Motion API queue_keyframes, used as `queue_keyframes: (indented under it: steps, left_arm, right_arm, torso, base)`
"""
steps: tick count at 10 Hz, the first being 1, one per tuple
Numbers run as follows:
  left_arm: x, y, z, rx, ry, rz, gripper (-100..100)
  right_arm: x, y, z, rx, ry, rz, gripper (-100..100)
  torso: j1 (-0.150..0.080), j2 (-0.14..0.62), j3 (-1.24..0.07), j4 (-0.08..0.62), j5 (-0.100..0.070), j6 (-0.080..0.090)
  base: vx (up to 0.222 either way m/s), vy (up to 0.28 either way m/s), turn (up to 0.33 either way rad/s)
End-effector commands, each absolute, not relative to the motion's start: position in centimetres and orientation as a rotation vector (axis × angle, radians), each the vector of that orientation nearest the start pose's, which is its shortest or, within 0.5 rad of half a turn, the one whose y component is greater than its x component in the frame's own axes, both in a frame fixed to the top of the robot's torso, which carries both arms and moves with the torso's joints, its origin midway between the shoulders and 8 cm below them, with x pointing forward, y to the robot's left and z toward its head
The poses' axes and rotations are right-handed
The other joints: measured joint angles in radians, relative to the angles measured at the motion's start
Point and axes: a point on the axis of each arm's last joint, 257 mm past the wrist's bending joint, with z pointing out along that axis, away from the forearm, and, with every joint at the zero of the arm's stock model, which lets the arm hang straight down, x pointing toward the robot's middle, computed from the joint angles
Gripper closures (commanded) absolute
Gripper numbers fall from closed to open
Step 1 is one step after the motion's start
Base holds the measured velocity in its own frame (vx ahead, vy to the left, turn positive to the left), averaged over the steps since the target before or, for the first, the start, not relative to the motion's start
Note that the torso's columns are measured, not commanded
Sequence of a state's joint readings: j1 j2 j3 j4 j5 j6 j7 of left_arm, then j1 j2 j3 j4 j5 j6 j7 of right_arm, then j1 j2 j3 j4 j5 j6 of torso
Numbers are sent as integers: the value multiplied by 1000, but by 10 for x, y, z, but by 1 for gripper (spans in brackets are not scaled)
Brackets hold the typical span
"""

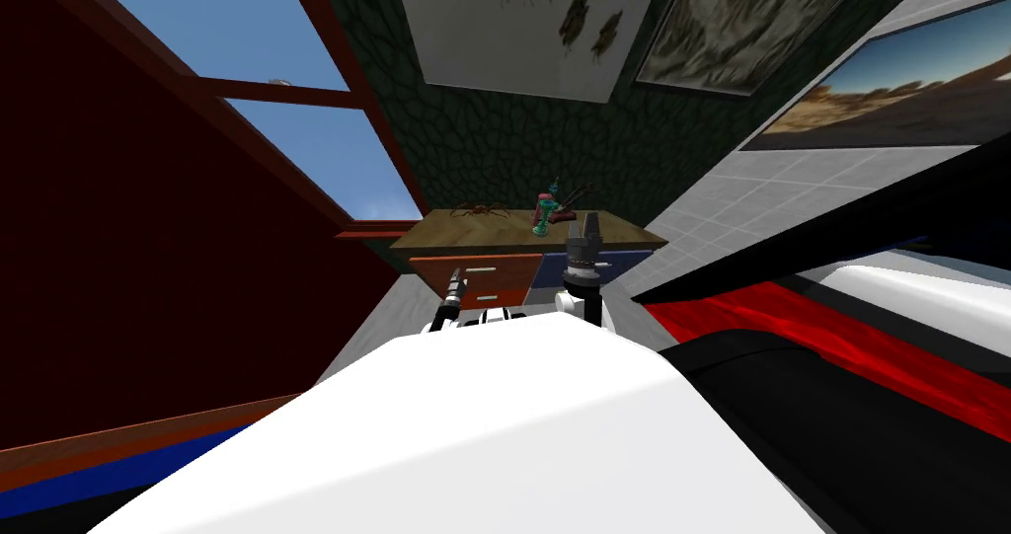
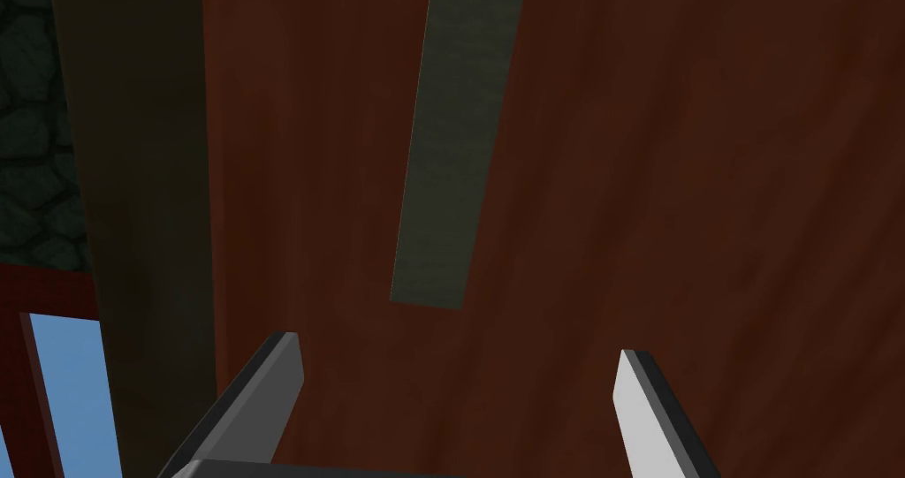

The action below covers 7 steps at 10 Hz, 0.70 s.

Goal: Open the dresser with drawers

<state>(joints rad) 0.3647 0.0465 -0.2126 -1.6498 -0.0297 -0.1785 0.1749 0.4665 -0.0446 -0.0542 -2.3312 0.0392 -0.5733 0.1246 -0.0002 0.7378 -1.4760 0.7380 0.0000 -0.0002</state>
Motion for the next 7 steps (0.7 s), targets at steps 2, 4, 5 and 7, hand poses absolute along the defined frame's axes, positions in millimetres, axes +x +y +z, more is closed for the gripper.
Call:
queue_keyframes:
  steps: [2,4,5,7]
  left_arm:
    - [411,135,-309,-1315,1330,-1391,-100]
    - [401,114,-306,-1297,1357,-1418,-100]
    - [399,105,-306,-1294,1366,-1434,-100]
    - [388,80,-302,-1275,1394,-1470,-100]
  right_arm:
    - [320,-275,70,425,583,1153,0]
    - [320,-275,70,425,583,1153,0]
    - [320,-275,70,425,583,1153,0]
    - [320,-275,70,425,583,1153,0]
  torso:
    - [0,3,2,1,0,1]
    - [1,0,0,0,0,1]
    - [1,-2,-1,-1,0,0]
    - [1,-1,0,0,0,0]
  base:
    - [56,18,144]
    - [93,21,211]
    - [93,18,162]
    - [105,23,230]
